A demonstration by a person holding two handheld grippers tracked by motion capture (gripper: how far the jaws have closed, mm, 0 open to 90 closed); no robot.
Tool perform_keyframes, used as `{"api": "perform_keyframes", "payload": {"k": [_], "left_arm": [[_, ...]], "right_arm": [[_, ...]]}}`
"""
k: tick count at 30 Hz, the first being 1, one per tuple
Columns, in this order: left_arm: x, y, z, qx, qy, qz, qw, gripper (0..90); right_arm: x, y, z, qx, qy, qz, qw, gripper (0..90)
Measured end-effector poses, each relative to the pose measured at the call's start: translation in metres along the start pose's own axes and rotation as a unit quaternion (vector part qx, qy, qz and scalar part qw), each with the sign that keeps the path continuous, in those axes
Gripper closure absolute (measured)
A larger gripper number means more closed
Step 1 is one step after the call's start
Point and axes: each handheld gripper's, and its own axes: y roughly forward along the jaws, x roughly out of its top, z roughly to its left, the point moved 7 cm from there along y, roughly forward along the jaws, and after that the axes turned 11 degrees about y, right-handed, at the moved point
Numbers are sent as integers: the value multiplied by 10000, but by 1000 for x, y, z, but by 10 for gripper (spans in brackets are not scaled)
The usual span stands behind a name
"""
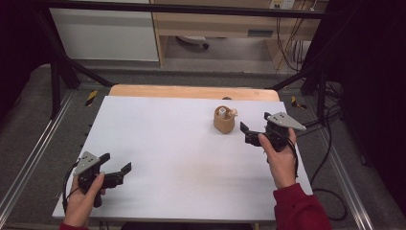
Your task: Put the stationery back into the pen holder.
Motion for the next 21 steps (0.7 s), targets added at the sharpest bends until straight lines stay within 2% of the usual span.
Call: {"api": "perform_keyframes", "payload": {"k": [9, 21], "left_arm": [[1, -1, 0, -24, 45, -34, 10000, 51], [0, 0, -2, -45, 73, -16, 10000, 51]], "right_arm": [[-20, -22, -9, 21, -63, 209, 9998, 49], [-74, -41, -14, 22, -179, 413, 9990, 37]]}}
